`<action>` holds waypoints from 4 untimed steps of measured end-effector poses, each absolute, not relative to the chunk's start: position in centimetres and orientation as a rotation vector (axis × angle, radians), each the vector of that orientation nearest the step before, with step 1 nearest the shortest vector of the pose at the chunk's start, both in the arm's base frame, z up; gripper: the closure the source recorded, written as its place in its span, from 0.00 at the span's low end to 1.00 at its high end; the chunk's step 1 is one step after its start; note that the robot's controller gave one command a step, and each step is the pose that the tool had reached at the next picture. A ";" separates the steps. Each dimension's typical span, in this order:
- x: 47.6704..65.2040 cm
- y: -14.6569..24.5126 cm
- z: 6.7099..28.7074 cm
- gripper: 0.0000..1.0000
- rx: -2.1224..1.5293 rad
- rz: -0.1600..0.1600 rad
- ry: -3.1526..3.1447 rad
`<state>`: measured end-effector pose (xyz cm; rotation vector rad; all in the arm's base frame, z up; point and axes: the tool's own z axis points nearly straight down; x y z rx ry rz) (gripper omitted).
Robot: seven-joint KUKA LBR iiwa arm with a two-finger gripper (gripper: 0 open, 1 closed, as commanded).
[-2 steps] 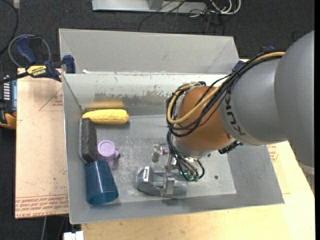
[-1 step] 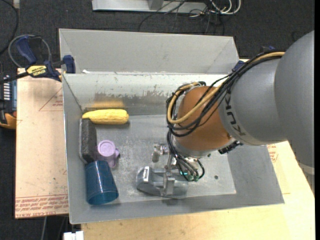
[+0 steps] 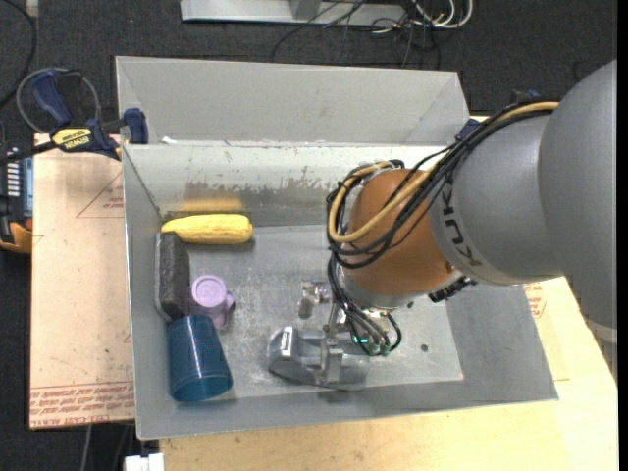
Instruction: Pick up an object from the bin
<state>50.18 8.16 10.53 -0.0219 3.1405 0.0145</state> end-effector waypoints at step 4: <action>50.0 7.1 7.3 0.00 -0.162 0.032 3.150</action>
Offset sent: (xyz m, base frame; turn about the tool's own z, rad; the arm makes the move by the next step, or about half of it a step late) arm 0.0000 0.0000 0.0000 0.0000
